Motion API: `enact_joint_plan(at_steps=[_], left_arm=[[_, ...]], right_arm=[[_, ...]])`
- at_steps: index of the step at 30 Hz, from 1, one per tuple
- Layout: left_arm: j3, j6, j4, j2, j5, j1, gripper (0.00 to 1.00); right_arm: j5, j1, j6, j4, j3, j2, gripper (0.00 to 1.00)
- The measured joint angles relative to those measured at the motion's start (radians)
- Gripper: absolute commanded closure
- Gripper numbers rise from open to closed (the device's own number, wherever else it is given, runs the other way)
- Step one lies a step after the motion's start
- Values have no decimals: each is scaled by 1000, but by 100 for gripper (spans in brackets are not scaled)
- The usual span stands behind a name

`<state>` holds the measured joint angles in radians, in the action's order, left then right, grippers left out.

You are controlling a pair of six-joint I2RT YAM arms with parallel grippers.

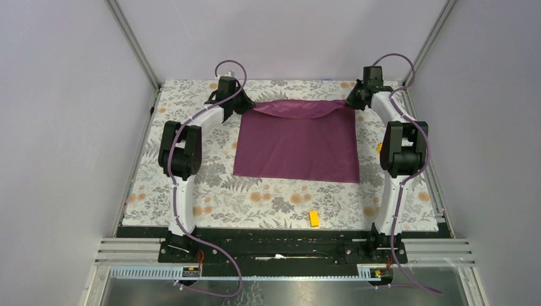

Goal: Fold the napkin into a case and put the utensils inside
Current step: Fold and flatten the napkin at the center of the board.

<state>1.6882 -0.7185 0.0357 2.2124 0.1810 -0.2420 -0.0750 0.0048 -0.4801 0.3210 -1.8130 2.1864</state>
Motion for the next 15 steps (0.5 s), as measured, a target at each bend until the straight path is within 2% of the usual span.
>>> enact_joint_plan(at_steps=[4,10,15], left_arm=[[-101,-40,60,-80,10,5,100],[-262,-64,175,-203,52,14,100],[-424,-64,226,-329,78,14,100]], right_arm=[[-28,0,-15,25,110,-64,100],[-40,-14,-45,100,393,-279,100],[-41,-24,-47,121,550,-436,100]])
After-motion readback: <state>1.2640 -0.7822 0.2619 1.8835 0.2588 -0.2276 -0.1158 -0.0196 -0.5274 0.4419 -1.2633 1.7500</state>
